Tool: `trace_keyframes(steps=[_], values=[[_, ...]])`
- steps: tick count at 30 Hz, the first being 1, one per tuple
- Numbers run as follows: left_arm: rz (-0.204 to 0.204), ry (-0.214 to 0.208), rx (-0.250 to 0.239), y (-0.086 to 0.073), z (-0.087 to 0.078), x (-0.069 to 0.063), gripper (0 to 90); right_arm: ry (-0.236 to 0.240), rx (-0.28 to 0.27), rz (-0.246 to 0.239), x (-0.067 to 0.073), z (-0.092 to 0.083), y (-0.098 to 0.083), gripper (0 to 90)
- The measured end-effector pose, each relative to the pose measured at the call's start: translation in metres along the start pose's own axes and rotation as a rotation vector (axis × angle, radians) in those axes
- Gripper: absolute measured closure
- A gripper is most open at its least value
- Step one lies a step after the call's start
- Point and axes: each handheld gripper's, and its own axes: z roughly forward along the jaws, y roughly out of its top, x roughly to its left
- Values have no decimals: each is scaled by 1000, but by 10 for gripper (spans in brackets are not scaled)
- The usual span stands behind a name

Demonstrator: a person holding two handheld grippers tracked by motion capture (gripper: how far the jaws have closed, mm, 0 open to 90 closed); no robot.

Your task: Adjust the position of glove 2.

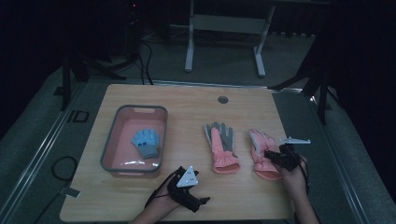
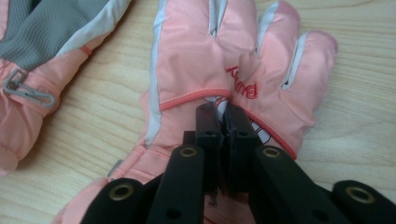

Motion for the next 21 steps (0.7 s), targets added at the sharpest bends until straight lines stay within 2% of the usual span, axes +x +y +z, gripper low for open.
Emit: trace_keyframes(steps=[2,4,5,7,11,16,21], values=[[-3,-1,-3,0,0,0,27,-13,-24,14,3,-6,2,886],[-1,1,1,0,0,0,27,-40,-35,-5,9,-13,6,889],[-2,1,-1,0,0,0,27,-47,-49,2,11,-16,9,890],[-1,2,2,0,0,0,27,-51,-77,9,15,-25,16,891],[1,7,3,0,1,1,27,-103,-142,6,28,-45,33,891],[8,6,4,0,0,1,26,-90,-190,-5,46,-64,54,891],[6,1,-7,0,-1,1,27,-68,-241,-16,66,-74,72,890]])
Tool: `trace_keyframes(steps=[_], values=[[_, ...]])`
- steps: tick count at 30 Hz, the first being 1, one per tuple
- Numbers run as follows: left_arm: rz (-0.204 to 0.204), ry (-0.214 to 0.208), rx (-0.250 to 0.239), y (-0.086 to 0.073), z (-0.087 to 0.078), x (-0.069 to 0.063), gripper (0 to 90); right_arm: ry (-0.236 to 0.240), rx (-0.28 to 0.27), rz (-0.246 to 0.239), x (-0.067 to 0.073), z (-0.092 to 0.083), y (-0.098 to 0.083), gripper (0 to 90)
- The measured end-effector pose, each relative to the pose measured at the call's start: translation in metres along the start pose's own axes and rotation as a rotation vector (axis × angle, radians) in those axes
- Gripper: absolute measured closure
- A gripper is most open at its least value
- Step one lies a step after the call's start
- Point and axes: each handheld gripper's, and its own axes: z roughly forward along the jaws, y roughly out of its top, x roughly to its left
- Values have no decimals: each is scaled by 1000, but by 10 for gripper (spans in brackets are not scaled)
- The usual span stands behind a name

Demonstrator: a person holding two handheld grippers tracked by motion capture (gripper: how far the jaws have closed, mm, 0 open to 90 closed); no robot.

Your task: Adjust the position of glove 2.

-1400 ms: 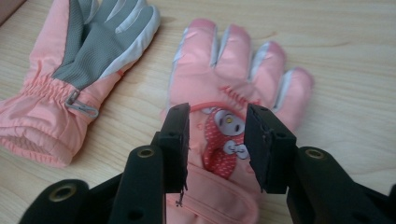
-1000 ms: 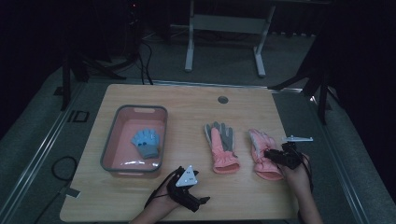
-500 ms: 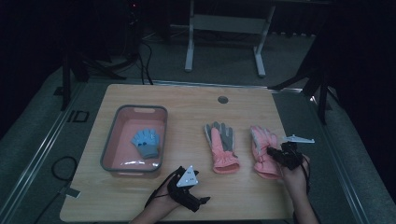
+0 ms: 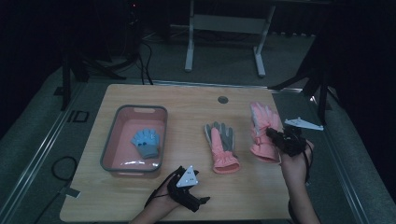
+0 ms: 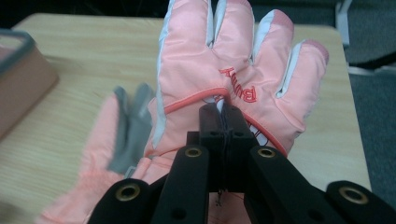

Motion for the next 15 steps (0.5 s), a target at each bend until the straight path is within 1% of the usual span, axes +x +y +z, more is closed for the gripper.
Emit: trace_keyframes(steps=[1,2,3,4,5,7,8,9,11,12,13,15], values=[[0,0,1,0,0,0,27,7,-1,-9,4,0,4,890],[1,2,3,0,0,0,27,19,-1,-8,9,0,7,891],[1,2,3,0,0,0,27,19,-1,-8,9,0,7,891],[1,2,1,0,0,0,27,29,-4,-4,14,-1,10,890],[2,2,1,0,0,0,27,43,-5,-5,24,1,15,890],[3,2,0,0,0,0,27,57,-5,-2,30,2,17,891],[4,1,0,0,0,-1,27,78,2,-3,41,6,18,890],[4,0,0,0,0,-1,27,78,2,-3,41,6,18,890],[3,1,-1,0,0,-1,27,106,17,0,51,12,17,890],[1,0,-2,0,0,-1,27,118,27,-10,63,18,15,890],[2,0,-1,0,0,-1,27,118,27,-10,63,18,15,890],[3,-1,-1,0,0,-1,27,130,40,-5,70,24,12,890]])
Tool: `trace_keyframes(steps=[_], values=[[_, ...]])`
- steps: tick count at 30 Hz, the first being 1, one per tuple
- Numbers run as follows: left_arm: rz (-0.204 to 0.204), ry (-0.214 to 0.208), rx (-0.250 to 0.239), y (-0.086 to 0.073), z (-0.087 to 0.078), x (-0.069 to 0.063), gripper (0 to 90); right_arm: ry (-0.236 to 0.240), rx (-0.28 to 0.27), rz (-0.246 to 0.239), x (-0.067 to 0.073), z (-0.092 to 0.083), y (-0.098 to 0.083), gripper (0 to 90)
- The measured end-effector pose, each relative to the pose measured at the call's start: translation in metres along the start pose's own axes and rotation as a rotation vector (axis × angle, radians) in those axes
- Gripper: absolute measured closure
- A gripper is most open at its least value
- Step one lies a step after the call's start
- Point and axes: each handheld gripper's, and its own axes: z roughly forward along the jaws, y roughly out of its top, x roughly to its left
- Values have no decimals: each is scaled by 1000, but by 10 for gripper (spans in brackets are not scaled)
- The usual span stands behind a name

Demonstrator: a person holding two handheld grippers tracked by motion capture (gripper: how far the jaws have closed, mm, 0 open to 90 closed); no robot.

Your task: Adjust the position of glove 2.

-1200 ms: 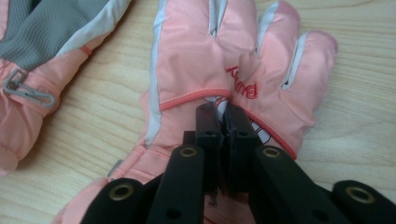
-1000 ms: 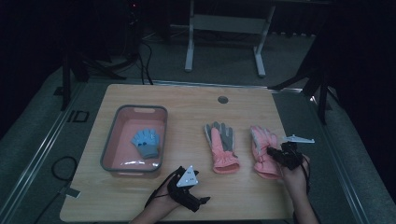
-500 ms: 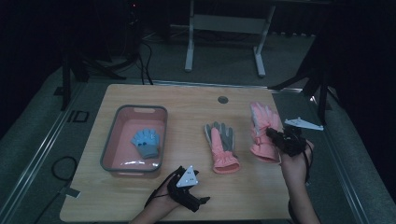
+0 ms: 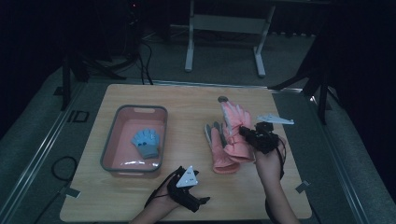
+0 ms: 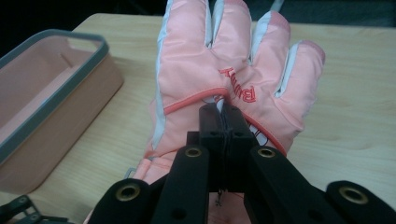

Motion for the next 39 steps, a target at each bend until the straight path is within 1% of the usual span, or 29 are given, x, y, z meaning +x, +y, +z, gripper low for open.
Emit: trace_keyframes(steps=[1,3,6,7,8,9,11,12,14,17,19,20,22,24,26,30,33,35,36,38,39], values=[[1,0,0,0,0,0,27,6,14,-2,4,7,-3,890],[1,-2,1,0,0,0,27,4,34,-10,8,14,-6,890],[1,-2,1,0,0,0,27,5,40,-7,9,18,-8,890],[1,-2,-1,0,0,0,27,8,49,-2,9,22,-10,890],[3,-1,-2,0,-1,0,27,7,70,3,10,30,-13,890],[1,-2,-6,1,-1,0,26,7,79,6,10,34,-15,890],[-1,0,-9,1,-2,1,27,-12,95,-9,11,40,-17,889],[-4,-1,-11,1,-2,1,27,-15,104,-7,11,43,-19,889],[-3,-1,-8,0,-1,1,27,-18,125,-3,10,51,-22,889],[2,-2,-4,0,-1,0,27,-16,155,16,7,62,-30,886],[1,-3,-4,0,-1,0,26,-18,180,4,8,71,-37,883],[2,1,-4,0,-1,0,27,-18,187,-2,8,75,-40,882],[-2,3,-8,1,-2,1,27,-20,189,-1,8,79,-44,880],[-10,0,-11,1,-2,2,27,-15,185,6,7,80,-45,875],[-8,0,-7,0,-2,2,27,-10,186,-3,7,80,-44,860],[-6,-3,-6,0,-2,1,27,16,175,-18,5,75,-41,790],[-7,-1,-6,0,-2,2,27,42,165,-24,1,69,-37,690],[-9,1,-7,0,-2,2,27,62,149,-37,-1,64,-34,592],[-9,1,-5,1,-2,3,27,71,141,-51,-2,63,-33,533],[-18,0,-9,1,-2,3,27,75,141,-62,-4,61,-31,473],[-19,1,-9,1,-2,4,27,85,132,-64,-5,59,-30,416]])
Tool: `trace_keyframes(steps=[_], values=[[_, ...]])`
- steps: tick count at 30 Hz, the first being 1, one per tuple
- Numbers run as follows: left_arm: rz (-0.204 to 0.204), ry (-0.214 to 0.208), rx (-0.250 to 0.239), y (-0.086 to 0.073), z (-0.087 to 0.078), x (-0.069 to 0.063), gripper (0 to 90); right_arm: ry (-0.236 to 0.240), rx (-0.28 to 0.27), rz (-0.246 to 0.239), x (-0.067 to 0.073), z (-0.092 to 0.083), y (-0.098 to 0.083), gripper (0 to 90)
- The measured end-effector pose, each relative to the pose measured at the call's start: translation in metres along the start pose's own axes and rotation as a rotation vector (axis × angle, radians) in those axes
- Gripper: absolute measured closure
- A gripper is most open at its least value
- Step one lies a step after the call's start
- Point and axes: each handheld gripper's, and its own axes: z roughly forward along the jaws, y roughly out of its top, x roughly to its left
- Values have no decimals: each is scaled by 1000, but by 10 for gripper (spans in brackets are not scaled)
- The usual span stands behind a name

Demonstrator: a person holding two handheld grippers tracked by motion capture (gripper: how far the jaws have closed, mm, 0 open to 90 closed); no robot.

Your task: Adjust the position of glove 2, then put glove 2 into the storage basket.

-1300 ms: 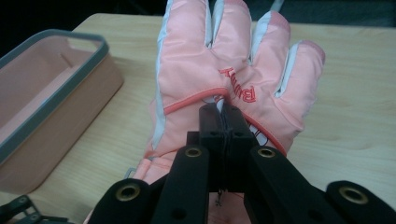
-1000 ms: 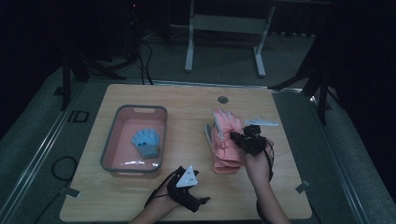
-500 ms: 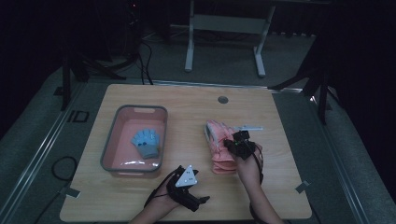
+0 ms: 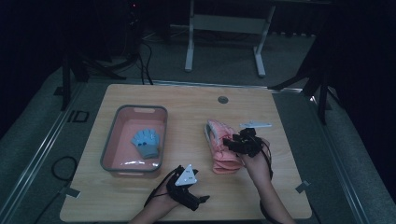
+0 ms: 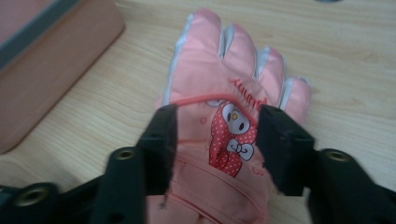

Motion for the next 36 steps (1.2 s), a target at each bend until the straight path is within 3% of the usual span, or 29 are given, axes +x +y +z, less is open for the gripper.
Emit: trace_keyframes(steps=[2,5,9,12,14,15,18,21,27,29,31,34,36], values=[[-1,0,3,0,0,0,27,37,-6,-1,-3,-4,1,308],[-5,-8,11,0,1,0,27,74,-20,5,-6,-11,1,256],[-35,-11,5,2,1,0,27,55,-47,-13,-13,-19,-1,192],[-69,-21,-19,9,-3,3,27,87,-66,-15,-20,-25,-2,167],[-99,-21,-43,16,-7,4,27,42,-88,-83,-22,-31,-3,142],[-105,-9,-50,21,-10,5,46,25,-101,-106,-23,-35,-3,141],[-138,16,-84,36,-17,9,54,39,-91,-135,-26,-44,-5,140],[-140,32,-87,52,-21,11,54,60,-90,-106,-33,-50,-8,140],[-117,57,-56,84,-14,16,54,54,-77,-62,-45,-53,-13,130],[-117,53,-46,93,-10,20,54,81,-77,-68,-46,-53,-14,112],[-123,63,-57,102,-7,25,54,69,-72,-81,-47,-51,-14,112],[-143,60,-70,117,-3,33,68,61,-75,-105,-49,-49,-14,209],[-151,96,-65,126,2,39,130,33,-51,-125,-51,-47,-13,335]])
